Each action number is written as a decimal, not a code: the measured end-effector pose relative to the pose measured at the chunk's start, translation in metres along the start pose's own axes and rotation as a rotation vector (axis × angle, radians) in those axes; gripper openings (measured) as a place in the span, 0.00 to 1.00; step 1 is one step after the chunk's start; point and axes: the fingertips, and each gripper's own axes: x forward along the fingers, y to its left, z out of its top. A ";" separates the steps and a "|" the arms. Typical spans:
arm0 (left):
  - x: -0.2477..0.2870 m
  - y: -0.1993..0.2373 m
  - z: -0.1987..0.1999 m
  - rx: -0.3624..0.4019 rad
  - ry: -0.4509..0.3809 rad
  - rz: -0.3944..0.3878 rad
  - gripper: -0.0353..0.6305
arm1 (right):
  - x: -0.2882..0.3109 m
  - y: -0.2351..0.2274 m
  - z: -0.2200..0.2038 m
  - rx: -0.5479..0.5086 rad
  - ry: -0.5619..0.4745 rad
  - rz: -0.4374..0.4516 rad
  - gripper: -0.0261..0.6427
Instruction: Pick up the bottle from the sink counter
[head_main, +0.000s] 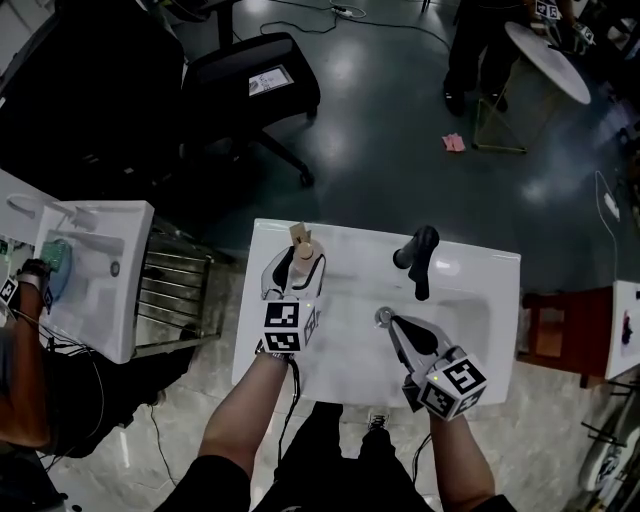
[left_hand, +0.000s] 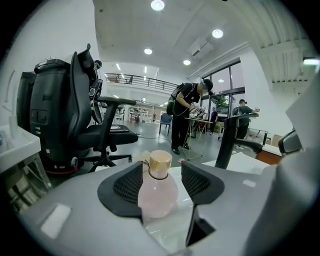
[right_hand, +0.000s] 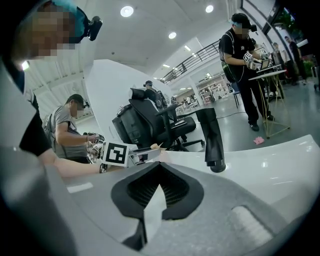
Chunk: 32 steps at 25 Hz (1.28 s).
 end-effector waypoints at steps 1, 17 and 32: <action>0.002 0.000 0.001 0.010 -0.005 0.000 0.42 | 0.001 -0.001 -0.001 0.000 0.003 -0.001 0.04; 0.017 0.004 0.007 0.115 -0.090 0.032 0.27 | 0.012 -0.008 -0.009 0.045 0.007 -0.015 0.04; 0.016 0.006 0.004 0.108 -0.183 0.037 0.27 | 0.014 -0.005 -0.007 0.063 -0.039 -0.006 0.04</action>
